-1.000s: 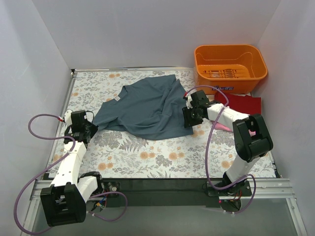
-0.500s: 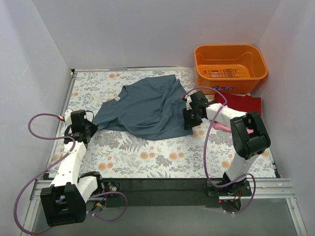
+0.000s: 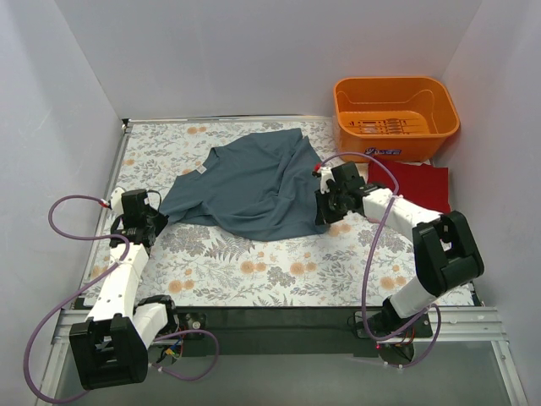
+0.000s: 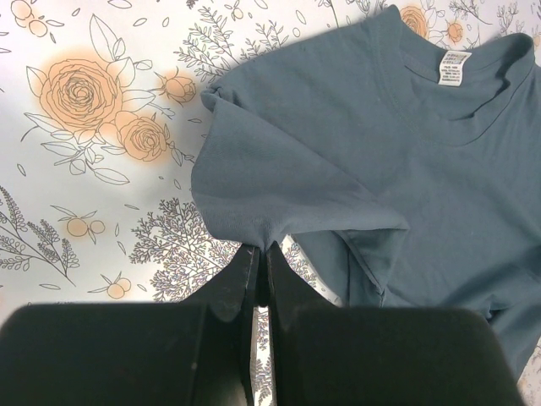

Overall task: Fold and stack the t-shirts
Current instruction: Flatten the tshirt out

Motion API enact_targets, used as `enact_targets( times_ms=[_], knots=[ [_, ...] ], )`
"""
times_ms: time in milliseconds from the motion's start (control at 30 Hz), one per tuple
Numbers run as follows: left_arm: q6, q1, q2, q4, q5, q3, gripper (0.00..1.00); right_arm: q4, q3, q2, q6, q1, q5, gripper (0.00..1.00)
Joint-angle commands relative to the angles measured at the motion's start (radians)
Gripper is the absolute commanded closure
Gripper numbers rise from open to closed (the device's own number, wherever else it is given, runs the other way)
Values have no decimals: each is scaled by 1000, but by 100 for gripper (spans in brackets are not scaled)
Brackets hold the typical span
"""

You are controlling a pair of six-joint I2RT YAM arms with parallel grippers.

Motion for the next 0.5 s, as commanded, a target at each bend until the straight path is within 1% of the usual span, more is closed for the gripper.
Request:
enact_targets(
  times_ms=[0, 167, 233, 300, 367, 433, 467],
  knots=[
    [14, 3, -15, 19, 5, 4, 100, 8, -62, -27, -10, 5, -24, 99],
    [15, 3, -13, 19, 3, 3, 100, 6, -161, -75, -12, 4, -21, 99],
    [14, 3, -15, 18, -1, 0, 100, 6, -200, -124, -9, 5, -19, 99],
    [11, 3, -17, 18, -8, -2, 100, -3, -255, -174, 8, 5, -13, 99],
    [11, 5, -15, 18, -8, 0, 100, -21, -284, -196, 25, 5, 17, 99],
    [11, 3, -15, 18, -8, 1, 100, -26, -307, -218, 42, 5, 12, 99],
    [9, 5, -12, 18, -8, 0, 100, -26, -307, -225, 45, 7, 8, 94]
  ],
)
